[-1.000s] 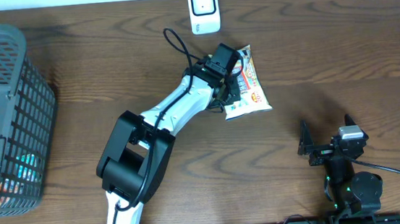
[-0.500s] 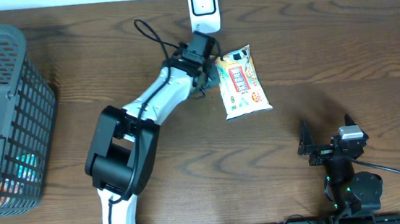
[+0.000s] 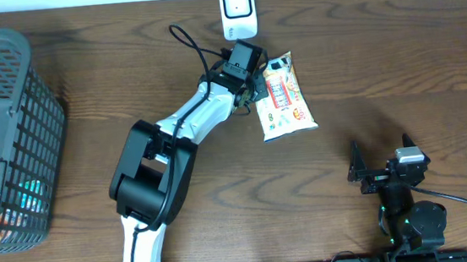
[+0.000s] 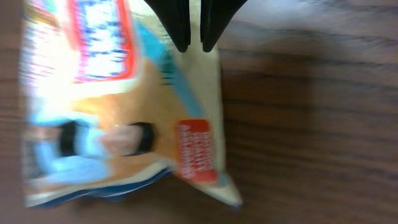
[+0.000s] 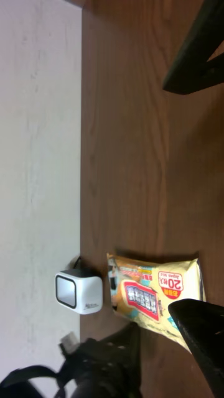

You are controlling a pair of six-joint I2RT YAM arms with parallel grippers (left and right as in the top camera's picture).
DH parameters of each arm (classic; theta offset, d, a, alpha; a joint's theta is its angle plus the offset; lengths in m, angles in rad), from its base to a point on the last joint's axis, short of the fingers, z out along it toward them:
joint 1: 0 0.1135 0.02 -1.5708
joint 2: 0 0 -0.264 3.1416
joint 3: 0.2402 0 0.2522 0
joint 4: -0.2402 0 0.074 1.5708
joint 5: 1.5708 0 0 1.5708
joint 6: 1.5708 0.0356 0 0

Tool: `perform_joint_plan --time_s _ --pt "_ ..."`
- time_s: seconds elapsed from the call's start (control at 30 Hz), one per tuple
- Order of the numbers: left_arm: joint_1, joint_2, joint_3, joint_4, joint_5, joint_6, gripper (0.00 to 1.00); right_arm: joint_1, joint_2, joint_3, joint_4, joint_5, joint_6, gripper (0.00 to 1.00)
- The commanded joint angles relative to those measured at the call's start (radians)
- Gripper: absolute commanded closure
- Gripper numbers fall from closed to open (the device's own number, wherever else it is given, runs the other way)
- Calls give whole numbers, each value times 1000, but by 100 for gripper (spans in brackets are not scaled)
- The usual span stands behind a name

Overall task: Scan the item barcode
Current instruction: 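Lower the package onto the table right of the scanner and release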

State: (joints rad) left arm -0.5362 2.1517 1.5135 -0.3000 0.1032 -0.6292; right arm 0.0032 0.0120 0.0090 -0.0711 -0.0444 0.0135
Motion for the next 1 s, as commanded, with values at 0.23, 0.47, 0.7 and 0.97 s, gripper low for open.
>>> perform_joint_plan --time_s 0.23,0.47,0.7,0.97 --pt "-11 22 -5 8 -62 -4 92 4 -5 -3 -3 8 -11 1" --pt "-57 22 -5 30 -63 -4 92 4 -5 -3 -3 8 -11 1" --pt "-65 22 -5 71 -63 8 92 4 -5 -3 -3 8 -11 1" --pt "-64 17 -2 64 -63 46 92 4 -5 -3 -3 8 -11 1"
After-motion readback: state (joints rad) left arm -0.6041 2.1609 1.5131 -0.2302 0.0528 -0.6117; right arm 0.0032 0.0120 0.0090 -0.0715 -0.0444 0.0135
